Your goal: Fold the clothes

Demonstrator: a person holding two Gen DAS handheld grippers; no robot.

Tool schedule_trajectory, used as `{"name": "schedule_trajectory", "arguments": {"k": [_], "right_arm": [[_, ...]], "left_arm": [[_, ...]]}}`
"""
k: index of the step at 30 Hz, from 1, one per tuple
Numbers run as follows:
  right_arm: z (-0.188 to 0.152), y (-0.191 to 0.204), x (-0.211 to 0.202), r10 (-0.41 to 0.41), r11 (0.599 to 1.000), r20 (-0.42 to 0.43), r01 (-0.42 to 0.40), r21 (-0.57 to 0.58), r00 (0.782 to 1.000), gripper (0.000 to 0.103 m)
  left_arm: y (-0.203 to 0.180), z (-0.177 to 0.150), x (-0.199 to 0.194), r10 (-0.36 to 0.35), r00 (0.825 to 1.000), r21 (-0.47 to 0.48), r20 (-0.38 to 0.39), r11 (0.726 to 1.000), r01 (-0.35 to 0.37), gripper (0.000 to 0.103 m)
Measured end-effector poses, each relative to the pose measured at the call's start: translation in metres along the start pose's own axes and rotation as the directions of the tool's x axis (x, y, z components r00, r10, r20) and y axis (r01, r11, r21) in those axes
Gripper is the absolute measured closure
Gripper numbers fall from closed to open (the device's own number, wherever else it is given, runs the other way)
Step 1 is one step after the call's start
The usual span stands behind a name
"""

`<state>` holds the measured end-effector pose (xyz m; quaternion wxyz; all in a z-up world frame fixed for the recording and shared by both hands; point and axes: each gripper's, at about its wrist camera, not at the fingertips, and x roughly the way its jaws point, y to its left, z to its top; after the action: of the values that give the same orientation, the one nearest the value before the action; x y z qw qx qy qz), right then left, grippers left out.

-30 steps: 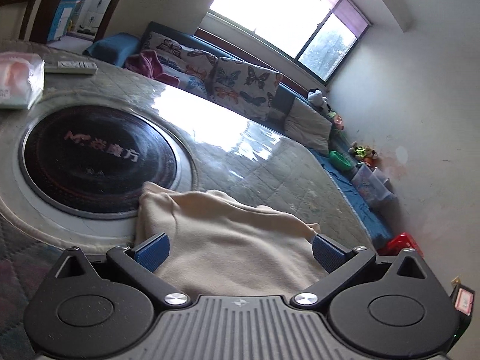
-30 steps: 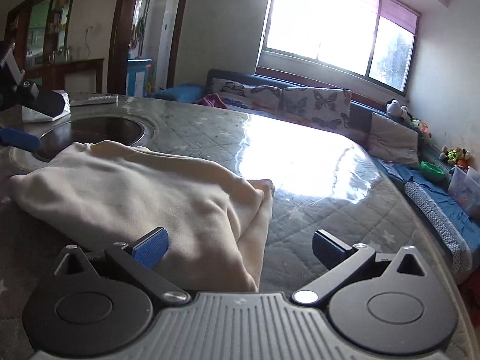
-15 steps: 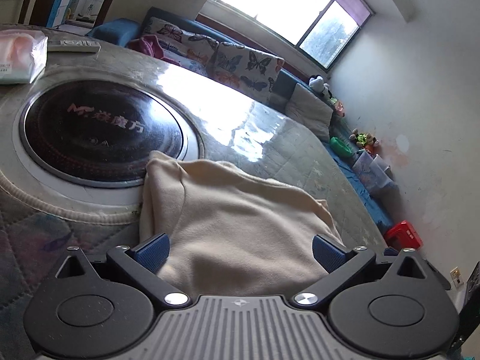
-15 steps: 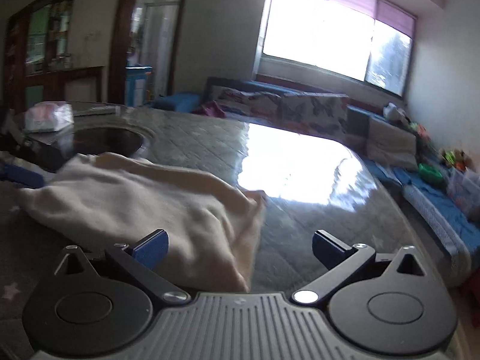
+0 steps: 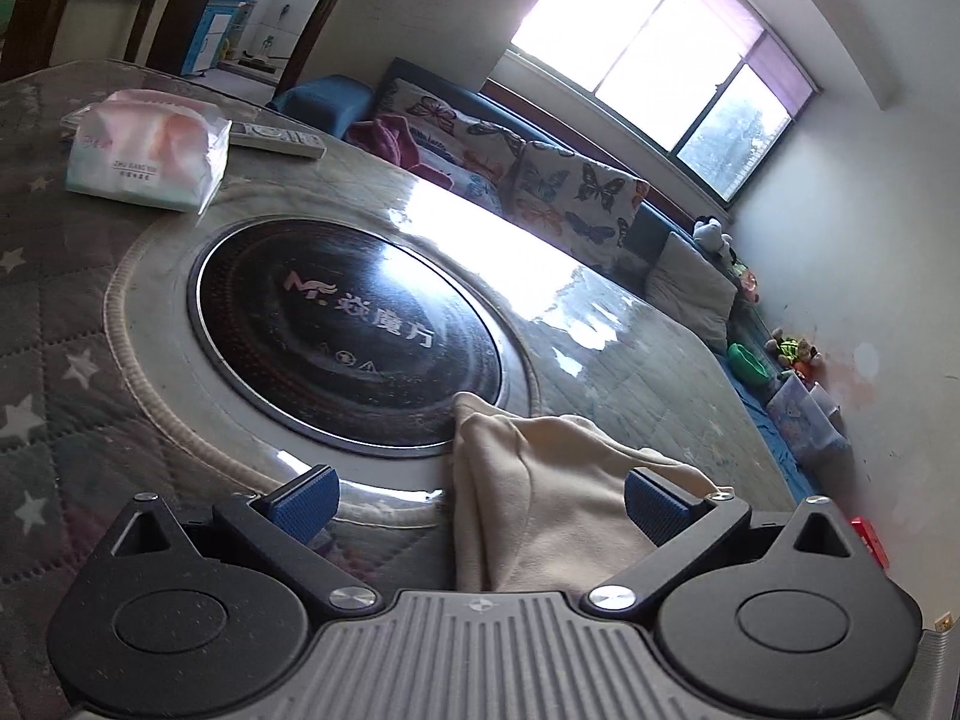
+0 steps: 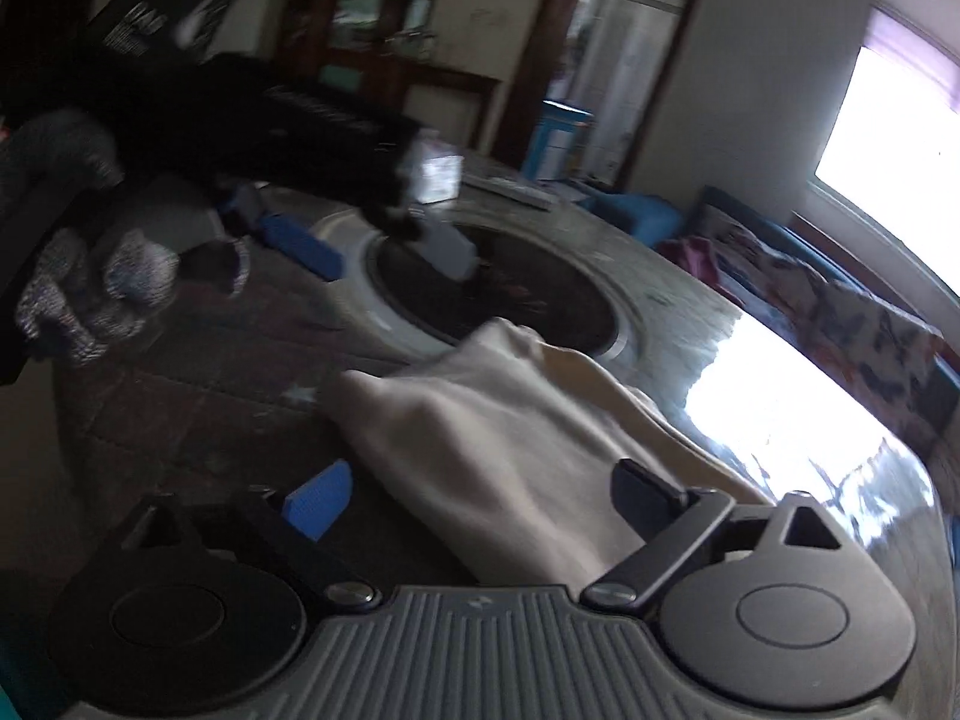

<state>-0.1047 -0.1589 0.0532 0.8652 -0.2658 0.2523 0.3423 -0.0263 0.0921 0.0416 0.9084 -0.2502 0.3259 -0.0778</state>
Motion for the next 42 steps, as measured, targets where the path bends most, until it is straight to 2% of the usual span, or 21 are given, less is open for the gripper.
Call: {"name": "schedule_trajectory", "arguments": {"k": [6, 8, 9, 10, 11, 13, 16, 20, 26, 28, 31, 33, 36, 39, 41, 42], "right_arm": [[0.018, 0.034, 0.027, 0.055, 0.983, -0.023, -0.058, -0.173, 0.998, 0.038], [0.019, 0.039, 0.032, 0.053, 0.978, -0.029, -0.057, -0.202, 0.998, 0.047], [0.020, 0.041, 0.034, 0.048, 0.976, -0.030, -0.054, -0.213, 0.998, 0.048], [0.020, 0.043, 0.036, 0.044, 0.974, -0.031, -0.050, -0.223, 0.999, 0.057], [0.021, 0.044, 0.037, 0.041, 0.972, -0.032, -0.047, -0.229, 0.999, 0.071], [0.023, 0.039, 0.035, 0.043, 0.978, -0.023, -0.047, -0.204, 0.999, 0.083], [0.025, 0.031, 0.029, 0.049, 0.986, 0.001, -0.048, -0.159, 0.999, 0.087], [0.028, 0.009, 0.017, 0.079, 0.997, 0.043, -0.077, -0.030, 0.996, 0.089], [0.030, -0.012, 0.002, 0.115, 0.990, 0.087, -0.122, 0.077, 0.990, 0.090], [0.029, -0.016, -0.004, 0.131, 0.986, 0.093, -0.140, 0.093, 0.987, 0.091], [0.020, -0.021, -0.017, 0.157, 0.981, 0.104, -0.167, 0.096, 0.982, 0.091], [0.017, -0.021, -0.021, 0.172, 0.979, 0.110, -0.183, 0.095, 0.979, 0.091], [0.010, -0.020, -0.022, 0.188, 0.976, 0.113, -0.199, 0.091, 0.976, 0.090], [0.003, -0.025, -0.025, 0.195, 0.969, 0.119, -0.210, 0.131, 0.974, 0.084], [-0.003, -0.032, -0.031, 0.194, 0.959, 0.127, -0.215, 0.185, 0.973, 0.072], [-0.008, -0.036, -0.035, 0.180, 0.955, 0.132, -0.205, 0.213, 0.975, 0.071]], "left_arm": [[0.005, 0.000, 0.003, -0.054, 0.998, -0.055, -0.023, 0.997, 0.053, 0.013], [0.005, 0.000, 0.006, -0.071, 0.997, -0.074, -0.033, 0.995, 0.068, 0.013], [0.006, 0.000, 0.008, -0.080, 0.996, -0.086, -0.038, 0.993, 0.076, 0.013], [0.006, 0.001, 0.009, -0.087, 0.995, -0.100, -0.041, 0.992, 0.083, 0.013], [0.007, 0.001, 0.011, -0.094, 0.995, -0.113, -0.044, 0.990, 0.088, 0.013], [0.009, 0.001, 0.014, -0.104, 0.993, -0.140, -0.046, 0.985, 0.097, 0.013], [0.013, 0.001, 0.019, -0.123, 0.991, -0.197, -0.059, 0.974, 0.109, 0.013], [0.016, -0.001, 0.028, -0.157, 0.984, -0.275, -0.079, 0.952, 0.130, 0.011], [0.023, -0.006, 0.049, -0.244, 0.964, -0.442, -0.108, 0.880, 0.173, 0.012], [0.023, -0.008, 0.054, -0.268, 0.958, -0.470, -0.105, 0.862, 0.190, 0.014], [0.024, -0.011, 0.060, -0.298, 0.948, -0.481, -0.114, 0.851, 0.210, 0.031], [0.026, -0.014, 0.066, -0.308, 0.942, -0.487, -0.133, 0.848, 0.208, 0.062], [0.030, -0.021, 0.072, -0.303, 0.940, -0.490, -0.155, 0.850, 0.193, 0.083], [0.032, -0.022, 0.072, -0.290, 0.943, -0.473, -0.163, 0.862, 0.183, 0.086], [0.031, -0.019, 0.071, -0.283, 0.944, -0.449, -0.169, 0.875, 0.182, 0.086], [0.030, -0.019, 0.071, -0.279, 0.945, -0.440, -0.172, 0.880, 0.180, 0.086]]}}
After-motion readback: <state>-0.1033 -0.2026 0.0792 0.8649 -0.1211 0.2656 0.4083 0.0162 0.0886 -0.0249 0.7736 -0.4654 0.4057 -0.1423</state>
